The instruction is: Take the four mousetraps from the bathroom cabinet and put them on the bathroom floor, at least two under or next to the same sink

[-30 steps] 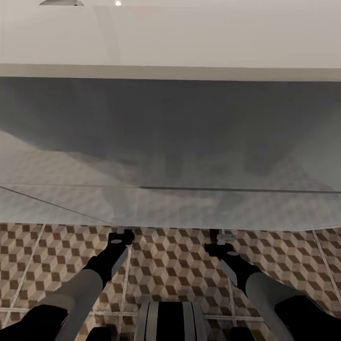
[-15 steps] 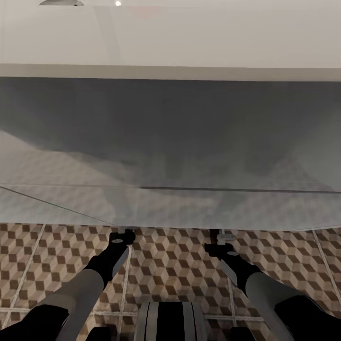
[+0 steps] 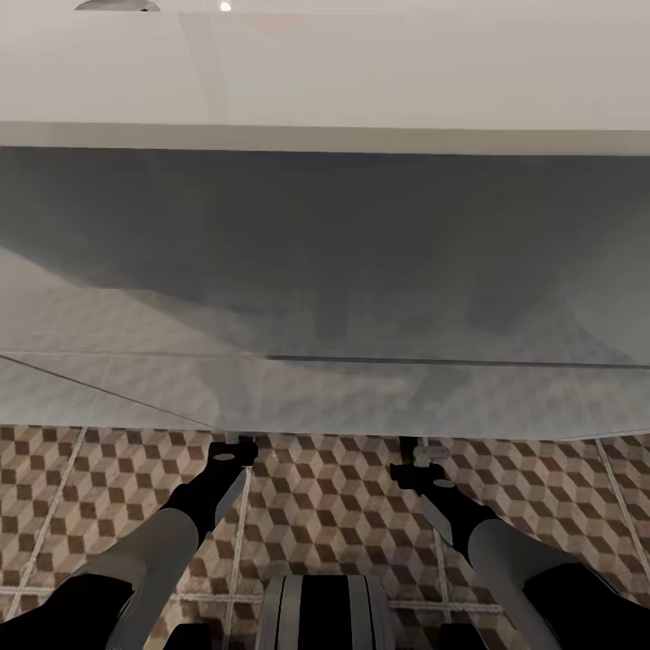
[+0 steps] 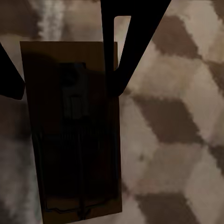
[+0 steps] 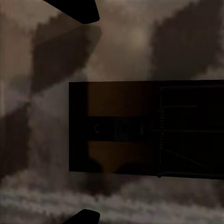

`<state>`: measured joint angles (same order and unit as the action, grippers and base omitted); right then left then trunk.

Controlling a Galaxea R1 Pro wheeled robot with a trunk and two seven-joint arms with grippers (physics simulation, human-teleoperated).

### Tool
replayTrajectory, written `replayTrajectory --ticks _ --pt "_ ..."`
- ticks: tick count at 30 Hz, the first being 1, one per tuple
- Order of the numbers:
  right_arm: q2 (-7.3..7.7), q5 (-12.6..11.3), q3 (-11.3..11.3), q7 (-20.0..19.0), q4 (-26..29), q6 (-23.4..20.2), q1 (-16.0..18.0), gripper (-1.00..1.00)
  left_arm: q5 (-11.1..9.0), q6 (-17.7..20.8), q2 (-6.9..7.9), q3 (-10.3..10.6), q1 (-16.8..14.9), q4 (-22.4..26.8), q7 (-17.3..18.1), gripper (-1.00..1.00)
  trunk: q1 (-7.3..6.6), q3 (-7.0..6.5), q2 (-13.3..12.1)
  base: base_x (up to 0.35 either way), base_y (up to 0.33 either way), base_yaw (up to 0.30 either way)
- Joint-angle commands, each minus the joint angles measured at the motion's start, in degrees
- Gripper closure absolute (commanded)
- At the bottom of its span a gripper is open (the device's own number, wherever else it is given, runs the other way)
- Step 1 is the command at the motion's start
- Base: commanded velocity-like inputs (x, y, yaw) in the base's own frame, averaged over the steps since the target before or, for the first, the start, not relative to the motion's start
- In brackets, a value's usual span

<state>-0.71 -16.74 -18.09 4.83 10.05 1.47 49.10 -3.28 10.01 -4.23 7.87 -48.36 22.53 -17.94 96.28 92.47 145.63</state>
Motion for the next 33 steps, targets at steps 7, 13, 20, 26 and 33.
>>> replayTrajectory --ticks 7,13,20,26,33 --pt "0.01 -0.57 -0.49 0.27 -0.03 0.25 0.03 -1.00 -1.53 0.17 0.07 0.74 -0.06 -4.59 -0.43 -1.00 0.01 0.03 0.00 0.000 0.000 0.000" --pt "0.01 -0.57 -0.47 0.27 -0.03 0.28 0.03 -1.00 -1.48 0.12 0.02 0.74 -0.07 -4.60 -0.43 -1.00 0.01 0.03 0.00 0.000 0.000 0.000" --pt "0.01 -0.57 -0.50 0.27 -0.03 0.28 0.03 -1.00 -1.47 0.05 0.02 0.74 -0.07 -4.60 -0.43 -1.00 0.01 0.03 0.00 0.000 0.000 0.000" --pt "0.01 -0.58 -0.51 0.27 -0.03 0.39 0.03 -1.00 -1.43 -0.30 0.04 0.74 -0.07 -4.60 -0.43 -1.00 0.01 0.03 0.00 0.000 0.000 0.000" --pt "0.04 -0.57 -0.51 0.27 -0.03 0.44 0.03 -1.00 -1.39 -0.71 0.08 0.74 -0.07 -4.20 -0.43 -1.00 0.01 0.03 0.00 0.000 0.000 0.000"
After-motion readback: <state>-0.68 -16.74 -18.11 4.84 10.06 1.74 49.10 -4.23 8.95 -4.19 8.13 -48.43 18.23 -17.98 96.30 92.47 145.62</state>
